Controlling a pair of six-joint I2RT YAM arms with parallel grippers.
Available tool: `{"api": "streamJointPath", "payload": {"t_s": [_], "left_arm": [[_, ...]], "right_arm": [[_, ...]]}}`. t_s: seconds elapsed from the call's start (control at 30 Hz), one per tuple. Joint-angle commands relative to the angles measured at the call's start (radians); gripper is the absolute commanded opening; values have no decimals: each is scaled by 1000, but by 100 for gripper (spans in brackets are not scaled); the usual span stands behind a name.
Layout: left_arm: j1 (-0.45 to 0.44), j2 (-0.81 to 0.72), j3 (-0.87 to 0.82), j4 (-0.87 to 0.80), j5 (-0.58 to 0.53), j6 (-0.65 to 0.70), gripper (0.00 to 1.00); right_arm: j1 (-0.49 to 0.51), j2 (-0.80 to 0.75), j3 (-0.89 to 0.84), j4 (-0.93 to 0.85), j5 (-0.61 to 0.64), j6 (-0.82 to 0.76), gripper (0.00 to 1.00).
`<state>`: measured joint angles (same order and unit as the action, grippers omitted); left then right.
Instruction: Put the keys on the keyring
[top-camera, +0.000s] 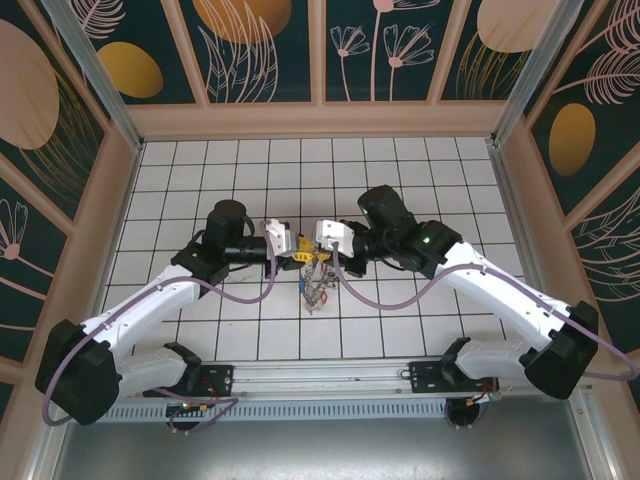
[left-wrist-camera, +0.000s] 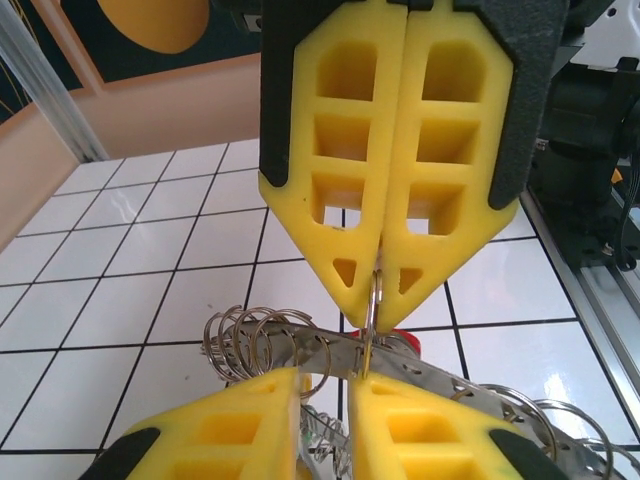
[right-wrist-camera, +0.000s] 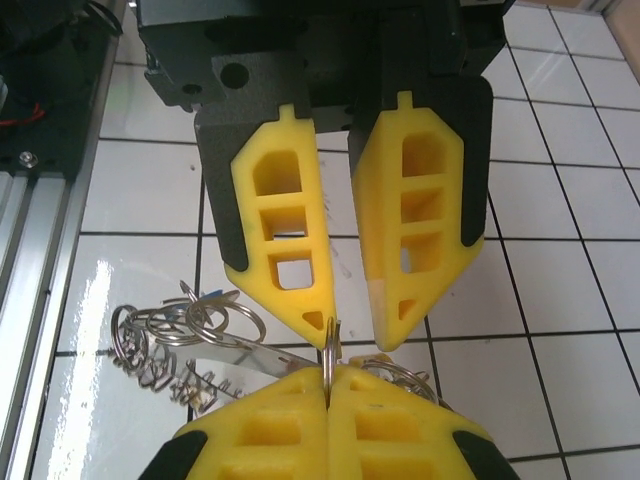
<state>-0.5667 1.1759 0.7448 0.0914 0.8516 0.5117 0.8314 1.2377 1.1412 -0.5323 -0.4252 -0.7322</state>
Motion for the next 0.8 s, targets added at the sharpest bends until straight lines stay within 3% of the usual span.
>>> {"api": "streamJointPath", "payload": {"t_s": [0.0, 0.2, 0.43, 0.77], "left_arm": [[0, 2, 23, 32, 35, -21, 21], [-1, 4, 29, 22, 66, -27, 17], [0, -13, 35, -19, 60, 0, 25], [-1, 28, 52, -35, 28, -30, 24]], "right_arm": [[24, 18, 60, -1, 33, -33, 0], [32, 31, 72, 10, 52, -35, 0], [38, 49, 64, 12, 108, -52, 0], [50, 68, 84, 10, 156, -95, 0]]}}
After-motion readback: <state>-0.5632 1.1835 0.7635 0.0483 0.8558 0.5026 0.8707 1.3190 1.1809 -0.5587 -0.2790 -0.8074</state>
